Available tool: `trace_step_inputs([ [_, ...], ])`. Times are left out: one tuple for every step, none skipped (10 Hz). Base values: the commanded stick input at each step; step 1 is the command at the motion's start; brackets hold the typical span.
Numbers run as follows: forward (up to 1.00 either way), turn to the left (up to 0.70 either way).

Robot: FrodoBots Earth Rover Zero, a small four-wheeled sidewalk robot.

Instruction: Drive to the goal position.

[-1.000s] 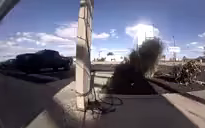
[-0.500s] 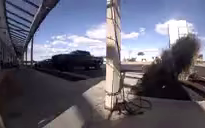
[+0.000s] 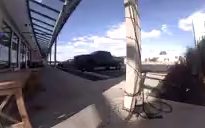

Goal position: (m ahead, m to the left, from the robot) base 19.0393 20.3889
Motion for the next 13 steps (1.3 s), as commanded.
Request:
trace_step_inputs([
  [0.70, 0.00],
  [0.70, 0.00],
  [0.70, 0.10],
  [0.70, 0.25],
  [0.70, 0.16],
  [0.70, 0.00],
  [0.70, 0.00],
  [0.70, 0.00],
  [0.70, -0.07],
  [0.70, -0.22],
  [0.70, 0.03],
  [0.70, 0.24],
  [0.70, 0.27],
])
